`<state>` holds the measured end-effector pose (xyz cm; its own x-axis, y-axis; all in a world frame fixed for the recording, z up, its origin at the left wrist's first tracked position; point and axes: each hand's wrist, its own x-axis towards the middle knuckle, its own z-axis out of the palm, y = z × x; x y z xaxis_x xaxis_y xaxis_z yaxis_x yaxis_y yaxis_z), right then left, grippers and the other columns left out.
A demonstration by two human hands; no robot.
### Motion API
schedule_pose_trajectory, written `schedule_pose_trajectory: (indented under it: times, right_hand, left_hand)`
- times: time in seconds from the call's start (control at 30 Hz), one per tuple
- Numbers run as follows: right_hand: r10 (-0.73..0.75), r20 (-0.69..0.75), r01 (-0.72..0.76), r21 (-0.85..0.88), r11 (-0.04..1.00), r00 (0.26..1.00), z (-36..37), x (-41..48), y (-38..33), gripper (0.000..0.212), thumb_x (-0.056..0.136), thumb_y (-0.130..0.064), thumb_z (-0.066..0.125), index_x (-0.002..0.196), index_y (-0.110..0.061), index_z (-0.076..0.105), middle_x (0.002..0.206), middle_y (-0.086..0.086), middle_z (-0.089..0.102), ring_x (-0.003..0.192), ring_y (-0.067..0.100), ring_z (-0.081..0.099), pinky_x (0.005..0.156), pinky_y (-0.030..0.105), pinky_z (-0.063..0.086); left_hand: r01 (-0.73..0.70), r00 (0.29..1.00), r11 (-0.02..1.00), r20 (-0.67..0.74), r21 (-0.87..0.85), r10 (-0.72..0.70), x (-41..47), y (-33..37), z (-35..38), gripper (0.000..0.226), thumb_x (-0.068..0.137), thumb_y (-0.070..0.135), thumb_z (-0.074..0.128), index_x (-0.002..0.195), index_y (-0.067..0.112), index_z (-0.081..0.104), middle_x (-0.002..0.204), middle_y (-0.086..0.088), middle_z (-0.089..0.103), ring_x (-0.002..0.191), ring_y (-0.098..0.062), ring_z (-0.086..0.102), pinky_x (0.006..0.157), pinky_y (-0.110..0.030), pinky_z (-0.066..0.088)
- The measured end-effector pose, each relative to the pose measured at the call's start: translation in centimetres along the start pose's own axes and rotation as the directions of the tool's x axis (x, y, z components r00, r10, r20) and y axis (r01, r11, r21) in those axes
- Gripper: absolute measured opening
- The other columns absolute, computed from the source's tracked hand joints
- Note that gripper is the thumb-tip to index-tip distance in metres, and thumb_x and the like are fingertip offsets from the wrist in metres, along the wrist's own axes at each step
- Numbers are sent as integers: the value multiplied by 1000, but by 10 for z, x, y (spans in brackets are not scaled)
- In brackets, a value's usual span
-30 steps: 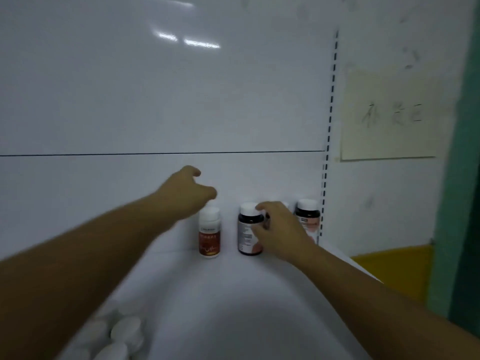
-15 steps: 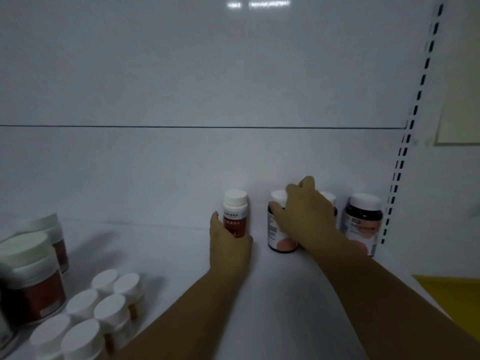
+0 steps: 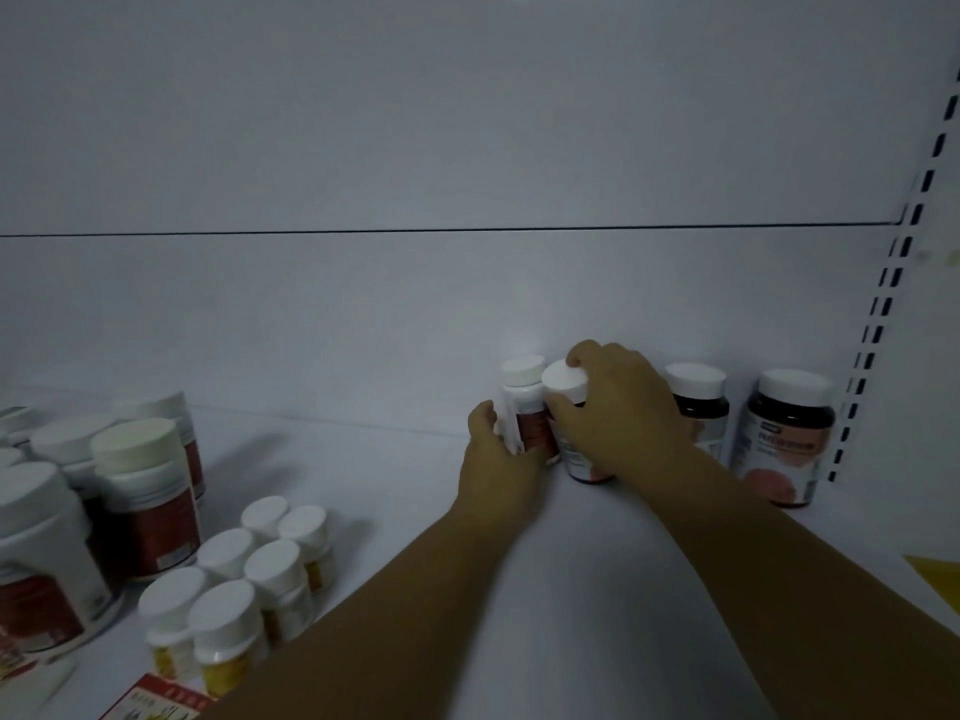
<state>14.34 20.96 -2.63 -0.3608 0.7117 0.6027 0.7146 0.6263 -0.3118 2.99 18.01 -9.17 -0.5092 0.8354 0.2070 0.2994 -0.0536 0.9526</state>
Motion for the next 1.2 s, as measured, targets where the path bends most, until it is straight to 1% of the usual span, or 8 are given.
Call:
schedule_pose_trajectory:
  times: [0.07,0.17,0.33,0.43,0.6,0.77,0.93,1.2]
  right_hand:
    - [12,17,-12,27,1000,1000,0,-1,0,39,88,-31,56,122,-15,48,117,9,54,104,24,51,77,27,38]
    - [49,80,-50,20,999,996,-7,0,1,39,90,-32,52,125,-15,45,119,10,51,102,26,54,75,27,38]
    - [85,235,-85,-10,996,968,-23,9,6,35,87,-32,55,117,-13,53,113,9,58,96,23,55,75,29,41]
    - [112,292,-118,3,993,950,-33,14,9,30,83,-29,60,108,-13,56,107,7,63,88,20,54,71,28,42]
    - [146,351,-152,-13,988,925,-50,18,15,32,82,-27,64,108,-8,61,107,9,64,95,22,60,76,30,48]
    - [168,361,-177,-8,984,917,-58,20,21,37,80,-30,67,108,-6,63,111,11,64,99,24,61,82,33,51]
    - [149,335,-157,-4,988,930,-61,19,20,42,79,-33,68,110,-5,63,113,13,64,101,26,61,86,37,52]
    - [107,93,-118,131,984,990,-79,23,5,47,75,-50,67,109,-18,63,104,1,62,91,17,58,78,31,49]
  left_hand:
    - [15,1000,1000,26,-5,-14,1,0,0,81,83,23,69,147,20,20,148,-1,40,127,-21,48,103,-34,39]
    - [46,998,999,51,23,-47,-1,1,3,81,84,20,68,148,19,19,150,-4,39,131,-24,45,105,-35,37]
    - [60,995,981,65,182,-73,0,13,12,67,84,14,63,142,16,29,136,-4,51,120,-23,52,97,-30,40]
    - [24,999,994,37,104,-27,1,19,18,54,85,2,57,135,14,39,129,-7,56,107,-20,55,95,-28,44]
    - [-20,995,1000,97,-1,20,5,10,18,76,74,3,70,139,21,35,123,-3,58,107,-21,59,94,-41,52]
    - [-68,996,983,74,170,56,7,6,21,56,66,13,80,114,17,52,109,-1,61,94,-18,61,85,-29,50]
    - [-59,997,998,47,12,58,5,7,16,58,65,4,79,107,18,42,96,1,61,83,-12,61,70,-24,53]
    - [-97,994,972,-78,-216,82,-6,40,5,37,66,0,75,98,1,56,85,-19,67,72,-25,67,64,-30,58]
